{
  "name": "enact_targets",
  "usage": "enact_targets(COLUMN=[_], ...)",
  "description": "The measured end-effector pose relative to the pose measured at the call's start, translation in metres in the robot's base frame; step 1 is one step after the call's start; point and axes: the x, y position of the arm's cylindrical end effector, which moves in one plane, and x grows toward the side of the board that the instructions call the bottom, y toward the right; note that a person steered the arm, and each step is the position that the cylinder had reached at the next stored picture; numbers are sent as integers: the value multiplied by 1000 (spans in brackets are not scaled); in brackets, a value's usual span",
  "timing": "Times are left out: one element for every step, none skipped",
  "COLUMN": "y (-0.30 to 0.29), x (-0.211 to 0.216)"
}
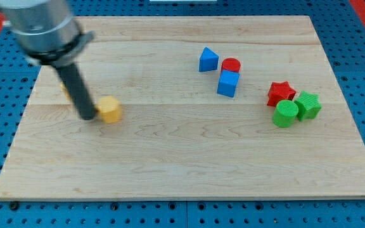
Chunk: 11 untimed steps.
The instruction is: Move the hexagon near to the blue cube
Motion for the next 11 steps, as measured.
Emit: enact_targets(y=[67, 57, 50, 80, 110, 103, 109, 130, 140, 126, 61], x=[-1, -1, -3, -19, -26, -13, -10, -28, -37, -36, -22])
